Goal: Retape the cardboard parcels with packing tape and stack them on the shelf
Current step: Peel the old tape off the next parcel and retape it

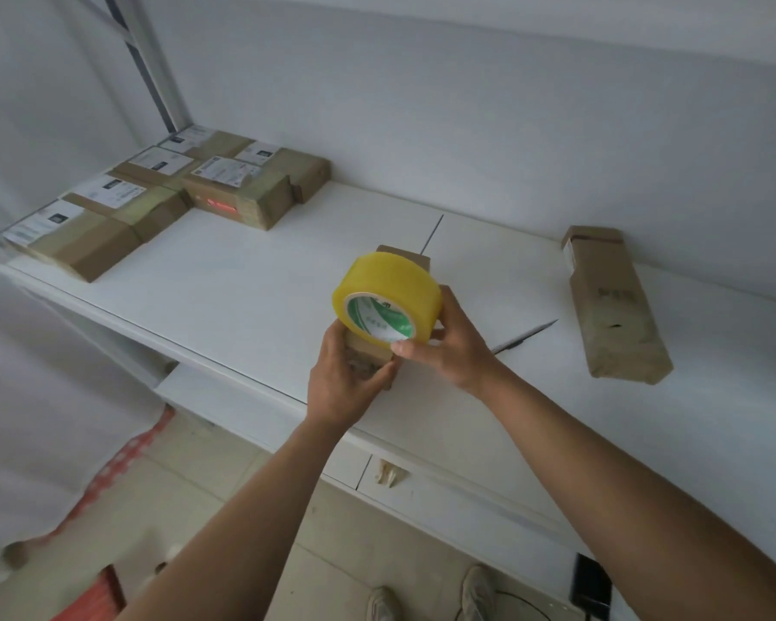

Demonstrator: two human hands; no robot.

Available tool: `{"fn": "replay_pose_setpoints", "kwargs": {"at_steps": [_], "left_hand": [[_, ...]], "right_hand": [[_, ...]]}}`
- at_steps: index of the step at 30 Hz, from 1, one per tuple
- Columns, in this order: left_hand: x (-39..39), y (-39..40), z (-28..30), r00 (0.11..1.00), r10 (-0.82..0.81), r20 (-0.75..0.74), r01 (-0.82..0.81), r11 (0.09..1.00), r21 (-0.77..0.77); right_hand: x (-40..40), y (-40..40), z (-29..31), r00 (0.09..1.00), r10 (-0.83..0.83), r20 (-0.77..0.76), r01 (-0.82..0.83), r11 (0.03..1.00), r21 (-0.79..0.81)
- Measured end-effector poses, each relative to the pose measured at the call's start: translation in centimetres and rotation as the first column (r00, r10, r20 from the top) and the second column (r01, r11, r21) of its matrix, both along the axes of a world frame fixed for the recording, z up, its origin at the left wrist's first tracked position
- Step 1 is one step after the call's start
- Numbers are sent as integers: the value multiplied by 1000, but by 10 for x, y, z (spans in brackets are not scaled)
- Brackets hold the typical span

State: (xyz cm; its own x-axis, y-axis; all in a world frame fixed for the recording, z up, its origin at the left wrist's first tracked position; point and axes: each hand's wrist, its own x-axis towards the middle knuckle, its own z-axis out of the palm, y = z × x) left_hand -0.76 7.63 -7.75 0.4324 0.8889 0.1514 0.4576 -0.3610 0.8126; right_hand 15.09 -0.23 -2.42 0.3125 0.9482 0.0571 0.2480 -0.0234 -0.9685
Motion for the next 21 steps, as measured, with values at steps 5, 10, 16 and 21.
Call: {"fn": "replay_pose_setpoints", "kwargs": {"at_steps": [5,10,16,21], "left_hand": [[-1,0,-3,1000,-13,2,13,1000,13],[-1,-2,-3,1000,-3,25,3,1000,23],[0,-5,-1,999,9,43,-9,1000,-8],[1,-4,-3,1000,23,17,-23,1000,-15]], "right_hand": [[-4,6,-11,994,-81,-77,83,996,19],[3,-11,-6,993,-99,-62,103,992,66],[14,-33,-1,990,-141,-22,142,988,57],[31,-52,14,988,-149,50,147,988,45]]}}
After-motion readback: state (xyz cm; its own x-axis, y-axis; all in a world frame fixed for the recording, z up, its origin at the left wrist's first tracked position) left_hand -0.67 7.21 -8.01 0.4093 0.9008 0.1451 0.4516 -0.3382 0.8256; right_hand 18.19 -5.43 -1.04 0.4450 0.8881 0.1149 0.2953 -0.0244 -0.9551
